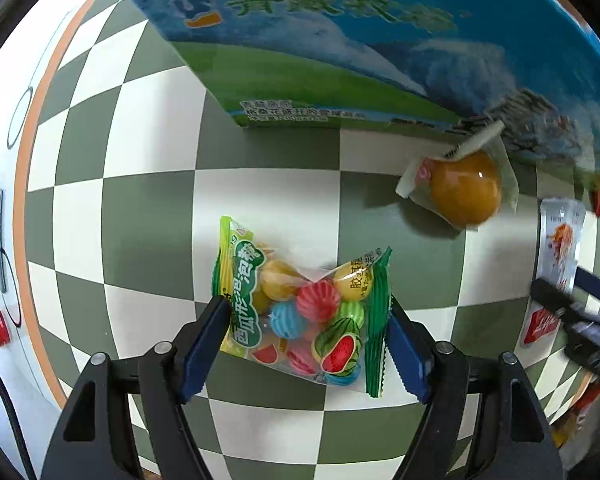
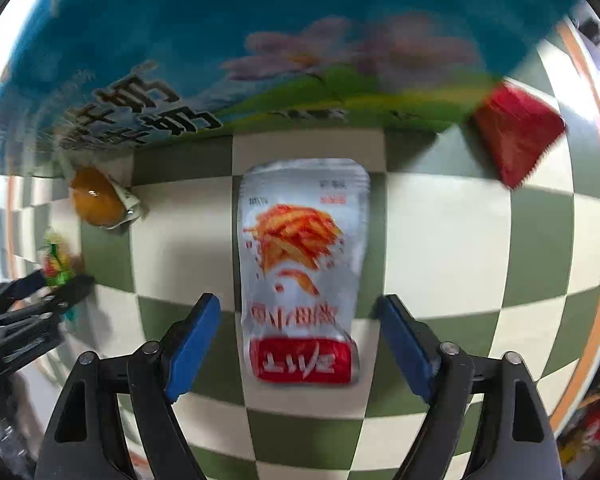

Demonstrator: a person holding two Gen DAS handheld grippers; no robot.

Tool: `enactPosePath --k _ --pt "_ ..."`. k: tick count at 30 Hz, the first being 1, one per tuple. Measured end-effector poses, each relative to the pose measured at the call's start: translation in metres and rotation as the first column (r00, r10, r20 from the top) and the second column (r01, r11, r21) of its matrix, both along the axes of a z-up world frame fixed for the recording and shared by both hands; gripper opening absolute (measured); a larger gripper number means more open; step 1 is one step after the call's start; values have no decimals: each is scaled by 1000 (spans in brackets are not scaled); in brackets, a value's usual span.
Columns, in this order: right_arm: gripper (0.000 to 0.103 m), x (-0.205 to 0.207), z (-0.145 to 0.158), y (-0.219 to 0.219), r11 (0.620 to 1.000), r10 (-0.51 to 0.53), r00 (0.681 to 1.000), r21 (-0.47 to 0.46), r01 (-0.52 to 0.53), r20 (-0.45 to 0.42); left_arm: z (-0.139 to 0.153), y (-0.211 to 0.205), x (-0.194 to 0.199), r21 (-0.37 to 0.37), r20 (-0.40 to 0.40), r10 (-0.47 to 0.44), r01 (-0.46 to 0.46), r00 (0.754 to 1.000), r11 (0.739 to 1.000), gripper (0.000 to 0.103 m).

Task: Organize snacks
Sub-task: 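Grasp the green candy bag with left tool while right tool grasps the spicy strip pouch, then drop the candy bag into the box with left tool while right tool drops the spicy pouch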

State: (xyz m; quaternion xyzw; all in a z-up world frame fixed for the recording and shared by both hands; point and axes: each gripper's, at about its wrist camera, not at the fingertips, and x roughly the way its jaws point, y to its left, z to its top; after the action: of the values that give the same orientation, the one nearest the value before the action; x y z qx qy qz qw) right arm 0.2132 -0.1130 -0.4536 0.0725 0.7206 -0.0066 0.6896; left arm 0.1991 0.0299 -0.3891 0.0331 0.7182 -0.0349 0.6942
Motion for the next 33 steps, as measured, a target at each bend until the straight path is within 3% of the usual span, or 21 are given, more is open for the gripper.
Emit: enactPosePath --k 3,4,5,7,13,21,33 --pt "83 1 -4 16 993 57 998 -107 -58 -6 4 10 4 8 4 -5 5 1000 1000 71" --pt "76 -1 -3 18 991 67 998 -113 -65 14 7 8 6 8 4 -9 8 1000 1000 70" --pt "62 -4 -1 20 990 80 996 -116 -76 28 8 2 1 9 5 -10 10 1000 1000 67" --pt "55 -10 3 23 988 110 994 -108 -107 28 10 -3 -4 15 8 -18 17 1000 1000 64" --pt "47 -32 4 26 982 163 986 -102 -159 34 11 -20 -23 15 5 -43 42 999 999 63" --pt "40 -54 7 9 993 113 993 -25 -112 40 23 -30 -29 -20 2 -30 30 1000 999 58" --pt "39 -49 53 -19 992 56 994 107 -66 91 53 -20 -19 -53 25 -37 39 999 998 55"
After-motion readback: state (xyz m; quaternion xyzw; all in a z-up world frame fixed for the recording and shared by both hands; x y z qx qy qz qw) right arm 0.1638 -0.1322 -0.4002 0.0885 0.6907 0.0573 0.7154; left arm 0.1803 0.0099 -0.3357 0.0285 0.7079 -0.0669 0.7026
